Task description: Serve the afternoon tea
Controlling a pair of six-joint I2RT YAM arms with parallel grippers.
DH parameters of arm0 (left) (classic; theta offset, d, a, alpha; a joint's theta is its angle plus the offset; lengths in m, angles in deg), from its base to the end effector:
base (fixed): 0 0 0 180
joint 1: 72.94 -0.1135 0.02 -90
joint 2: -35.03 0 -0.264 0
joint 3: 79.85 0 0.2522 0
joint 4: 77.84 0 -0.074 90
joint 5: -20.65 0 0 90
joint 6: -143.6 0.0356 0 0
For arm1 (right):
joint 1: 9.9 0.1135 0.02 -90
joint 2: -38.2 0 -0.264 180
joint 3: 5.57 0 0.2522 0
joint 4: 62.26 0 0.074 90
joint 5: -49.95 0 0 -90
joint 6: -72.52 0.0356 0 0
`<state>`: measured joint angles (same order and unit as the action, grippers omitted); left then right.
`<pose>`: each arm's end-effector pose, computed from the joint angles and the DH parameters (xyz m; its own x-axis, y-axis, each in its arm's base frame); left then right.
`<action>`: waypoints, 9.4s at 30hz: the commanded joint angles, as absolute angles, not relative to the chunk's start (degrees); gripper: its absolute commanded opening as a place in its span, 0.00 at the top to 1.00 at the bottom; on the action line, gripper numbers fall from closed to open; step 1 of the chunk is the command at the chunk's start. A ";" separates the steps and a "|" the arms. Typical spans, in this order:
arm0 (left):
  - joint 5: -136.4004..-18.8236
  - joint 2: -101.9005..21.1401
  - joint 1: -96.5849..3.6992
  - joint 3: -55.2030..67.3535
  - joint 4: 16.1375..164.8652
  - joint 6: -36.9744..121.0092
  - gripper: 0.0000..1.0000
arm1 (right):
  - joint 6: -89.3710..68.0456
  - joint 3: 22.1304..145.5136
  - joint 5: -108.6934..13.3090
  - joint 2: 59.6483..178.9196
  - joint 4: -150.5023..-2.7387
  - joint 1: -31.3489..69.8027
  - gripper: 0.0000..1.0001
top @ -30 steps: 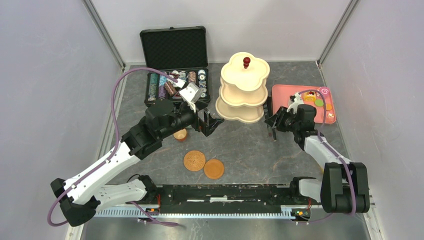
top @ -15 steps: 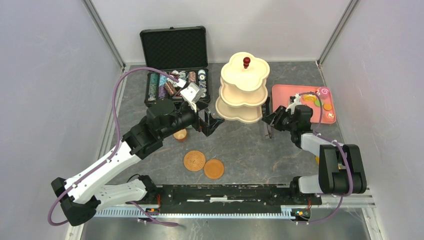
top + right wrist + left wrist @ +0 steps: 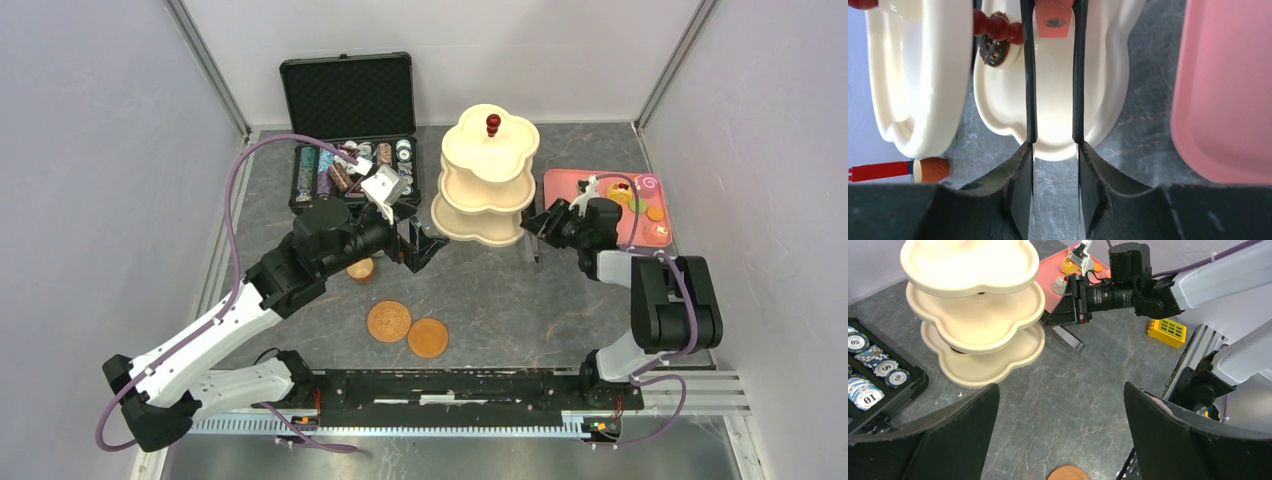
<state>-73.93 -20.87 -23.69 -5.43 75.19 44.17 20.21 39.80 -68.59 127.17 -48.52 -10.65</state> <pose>0.1411 -0.1681 0.3961 -0.2268 0.0130 -0.9739 0.7801 0.6011 -0.1736 0.2894 0.0132 0.1511 -0.6402 0.5455 -0.5408 -0.0144 0.6954 0.7185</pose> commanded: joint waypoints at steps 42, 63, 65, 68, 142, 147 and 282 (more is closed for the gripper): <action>-74.62 -20.92 -23.55 -5.19 77.02 42.35 0.00 | 8.22 43.79 -67.80 122.38 -61.60 -11.42 0.51; -75.40 -20.92 -23.55 -5.09 77.06 41.91 0.00 | -6.51 47.44 -51.26 105.34 -88.39 -18.61 0.50; -75.63 -20.62 -23.47 -5.10 77.13 41.73 0.00 | -9.12 49.29 -44.64 103.52 -93.81 -19.23 0.50; -75.97 -20.43 -23.47 -5.10 77.35 41.39 0.00 | -12.24 51.94 -36.08 103.06 -99.58 -19.57 0.50; -74.98 -22.04 -23.56 -5.19 77.06 41.91 0.00 | -10.63 66.25 -37.96 116.78 -97.15 -22.86 0.79; -74.62 -21.58 -23.55 -5.27 77.17 42.00 0.00 | -7.30 55.71 -41.77 107.27 -94.86 -15.93 0.80; -76.12 -21.55 -22.67 -5.10 77.24 41.38 0.00 | -14.10 67.44 -29.56 125.17 -101.93 -13.94 0.39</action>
